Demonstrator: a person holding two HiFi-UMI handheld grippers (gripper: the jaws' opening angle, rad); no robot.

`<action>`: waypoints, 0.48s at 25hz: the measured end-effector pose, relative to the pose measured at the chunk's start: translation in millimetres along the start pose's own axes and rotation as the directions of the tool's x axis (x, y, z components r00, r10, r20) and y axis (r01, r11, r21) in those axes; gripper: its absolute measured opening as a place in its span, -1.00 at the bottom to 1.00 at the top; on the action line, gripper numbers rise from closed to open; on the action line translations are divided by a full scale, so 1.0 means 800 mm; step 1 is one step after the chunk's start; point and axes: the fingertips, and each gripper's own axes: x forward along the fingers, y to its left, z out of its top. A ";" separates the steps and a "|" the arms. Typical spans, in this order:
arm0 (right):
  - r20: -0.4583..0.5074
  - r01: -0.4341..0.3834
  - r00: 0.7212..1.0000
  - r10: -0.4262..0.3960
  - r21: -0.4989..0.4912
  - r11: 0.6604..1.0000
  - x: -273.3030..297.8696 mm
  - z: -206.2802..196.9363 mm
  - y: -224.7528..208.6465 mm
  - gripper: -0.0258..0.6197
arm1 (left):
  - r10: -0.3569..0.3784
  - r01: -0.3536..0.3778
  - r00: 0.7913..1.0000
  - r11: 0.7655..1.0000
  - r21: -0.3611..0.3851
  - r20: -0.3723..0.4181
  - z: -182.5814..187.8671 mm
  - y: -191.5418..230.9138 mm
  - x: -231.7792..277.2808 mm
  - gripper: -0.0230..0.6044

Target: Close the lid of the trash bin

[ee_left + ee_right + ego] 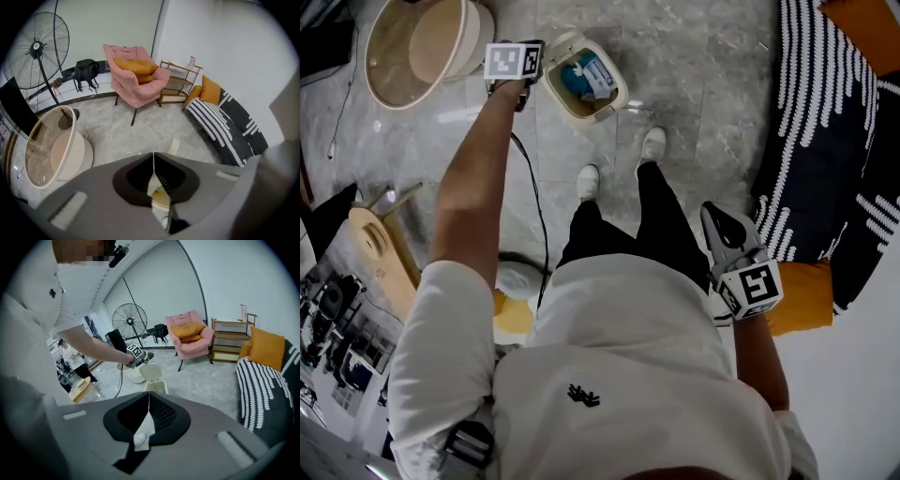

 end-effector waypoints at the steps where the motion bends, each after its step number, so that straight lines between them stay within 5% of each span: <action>1: 0.001 0.000 1.000 0.000 -0.001 1.000 0.000 0.000 0.000 -0.91 | -0.006 0.006 1.000 1.000 -0.002 -0.001 -0.002 -0.005 0.000 -0.74; 12: 0.017 0.000 1.000 0.000 0.009 1.000 0.006 0.000 0.006 -0.91 | -0.058 0.057 0.997 0.998 -0.013 -0.043 -0.044 -0.045 0.006 -0.74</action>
